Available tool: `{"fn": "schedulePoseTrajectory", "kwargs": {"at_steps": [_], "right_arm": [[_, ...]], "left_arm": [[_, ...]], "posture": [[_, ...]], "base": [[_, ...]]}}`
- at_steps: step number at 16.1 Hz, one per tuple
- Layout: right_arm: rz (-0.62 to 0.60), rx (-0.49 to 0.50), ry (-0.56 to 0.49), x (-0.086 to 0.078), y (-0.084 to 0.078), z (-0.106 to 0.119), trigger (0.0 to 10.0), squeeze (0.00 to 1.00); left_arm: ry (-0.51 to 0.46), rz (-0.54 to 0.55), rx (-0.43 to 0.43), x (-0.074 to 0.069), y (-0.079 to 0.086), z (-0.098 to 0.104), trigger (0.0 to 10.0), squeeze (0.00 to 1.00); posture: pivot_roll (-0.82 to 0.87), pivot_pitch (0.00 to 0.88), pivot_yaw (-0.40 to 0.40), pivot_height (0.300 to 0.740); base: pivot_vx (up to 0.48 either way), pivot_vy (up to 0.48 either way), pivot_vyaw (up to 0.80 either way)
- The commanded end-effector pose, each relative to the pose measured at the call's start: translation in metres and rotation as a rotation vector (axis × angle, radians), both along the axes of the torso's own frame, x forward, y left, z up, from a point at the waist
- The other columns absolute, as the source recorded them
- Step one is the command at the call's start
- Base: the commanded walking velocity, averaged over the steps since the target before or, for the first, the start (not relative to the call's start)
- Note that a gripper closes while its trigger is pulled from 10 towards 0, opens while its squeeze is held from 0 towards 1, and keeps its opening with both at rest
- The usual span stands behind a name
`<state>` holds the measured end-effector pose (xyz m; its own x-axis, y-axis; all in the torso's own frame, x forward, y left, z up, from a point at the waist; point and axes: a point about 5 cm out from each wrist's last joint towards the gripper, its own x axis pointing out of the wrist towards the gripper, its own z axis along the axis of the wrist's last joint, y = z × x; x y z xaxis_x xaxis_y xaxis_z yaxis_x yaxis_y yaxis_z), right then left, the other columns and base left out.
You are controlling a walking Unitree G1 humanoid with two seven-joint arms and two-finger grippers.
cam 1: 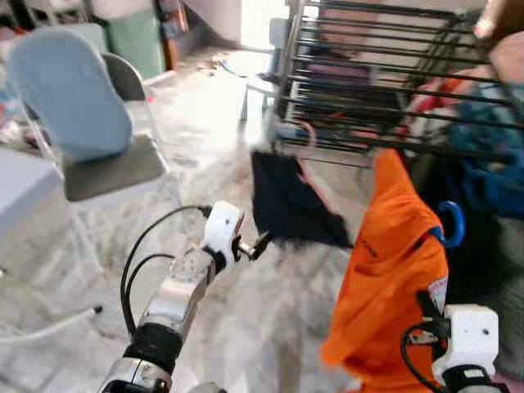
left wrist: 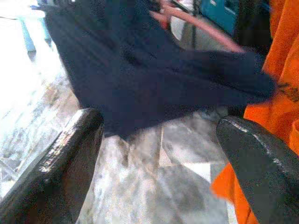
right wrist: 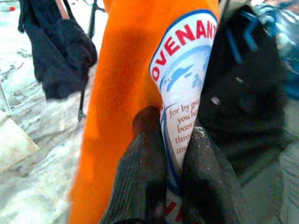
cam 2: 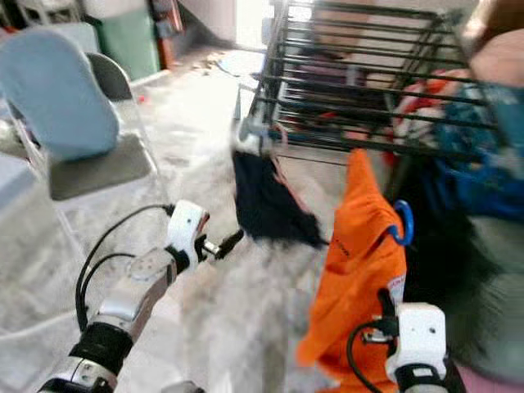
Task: Hang hanger
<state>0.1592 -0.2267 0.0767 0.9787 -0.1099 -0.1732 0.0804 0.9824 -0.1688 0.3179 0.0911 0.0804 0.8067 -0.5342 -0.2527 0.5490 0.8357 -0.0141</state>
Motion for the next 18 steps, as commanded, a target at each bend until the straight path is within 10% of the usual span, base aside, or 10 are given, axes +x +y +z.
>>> {"fn": "schedulePoseTrajectory", "kwargs": {"at_steps": [1, 18], "right_arm": [[-0.008, -0.02, -0.03, 0.004, -0.002, 0.006, 10.0, 0.0], [-0.074, 0.129, -0.061, 0.028, 0.021, -0.001, 10.0, 0.0]], "left_arm": [[-0.003, -0.013, 0.013, -0.001, -0.001, -0.001, 10.0, 0.0], [-0.071, 0.024, 0.021, 0.02, 0.002, 0.006, 10.0, 0.0]], "posture": [[-0.05, 0.0, -0.018, 0.74], [-0.03, 0.0, -0.005, 0.74]], "base": [[-0.386, 0.0, 0.0], [-0.04, 0.073, 0.09]]}}
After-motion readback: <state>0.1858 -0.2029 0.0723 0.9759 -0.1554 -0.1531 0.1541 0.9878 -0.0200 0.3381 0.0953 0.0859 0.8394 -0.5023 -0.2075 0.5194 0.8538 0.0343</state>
